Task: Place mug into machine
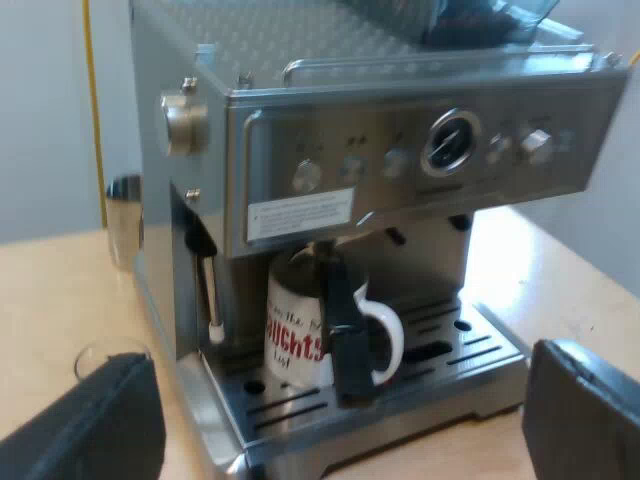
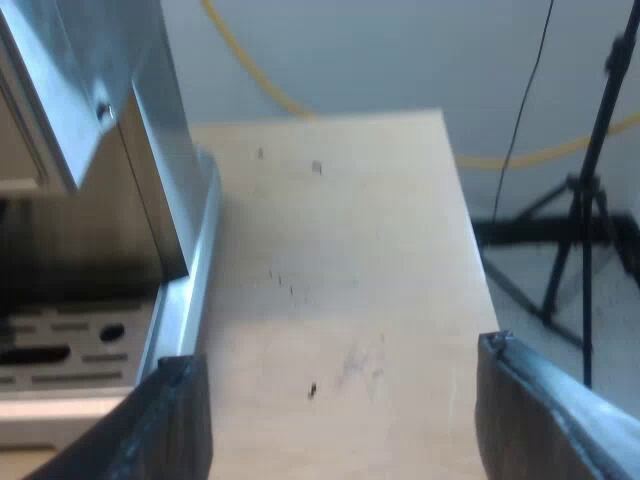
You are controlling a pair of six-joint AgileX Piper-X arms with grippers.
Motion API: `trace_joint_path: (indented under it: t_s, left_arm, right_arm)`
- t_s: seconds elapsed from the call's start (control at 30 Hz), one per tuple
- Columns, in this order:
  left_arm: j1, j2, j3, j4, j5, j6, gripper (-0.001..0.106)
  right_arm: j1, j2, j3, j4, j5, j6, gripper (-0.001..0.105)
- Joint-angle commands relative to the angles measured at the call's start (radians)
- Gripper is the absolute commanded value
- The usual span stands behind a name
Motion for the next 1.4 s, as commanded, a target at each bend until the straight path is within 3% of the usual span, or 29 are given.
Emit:
trace_joint_path:
  t_s: [0.03, 0.3, 0.4, 0.63, 0.8, 0.9, 1.4]
  left_arm:
    - [-0.001, -0.049, -0.006, 0.012, 0.009, -0.002, 0.079]
    - [-0.001, -0.149, -0.02, 0.127, 0.009, -0.002, 0.079]
    - [-0.001, -0.149, -0.02, 0.142, 0.008, -0.002, 0.079]
    - [-0.001, -0.149, -0.02, 0.146, -0.005, 0.016, 0.079]
    - [-0.001, -0.149, -0.012, 0.146, -0.135, 0.086, 0.079]
    - [-0.001, -0.149, -0.004, 0.146, -0.163, 0.113, 0.079]
    - [-0.001, -0.149, 0.188, 0.146, -0.18, 0.119, 0.079]
  right_arm:
    - [-0.002, -0.06, -0.005, -0.004, 0.009, -0.022, 0.059]
    - [-0.002, -0.257, -0.007, -0.002, 0.185, -0.062, 0.059]
    - [0.001, -0.252, -0.032, 0.05, 0.195, -0.061, 0.059]
    - [0.001, -0.256, -0.024, 0.053, 0.122, -0.061, 0.059]
    - [0.001, -0.256, 0.036, 0.049, 0.014, -0.061, 0.059]
    - [0.001, -0.256, 0.087, 0.046, 0.01, -0.052, 0.059]
    - [0.001, -0.252, 0.296, 0.043, -0.052, -0.01, 0.059]
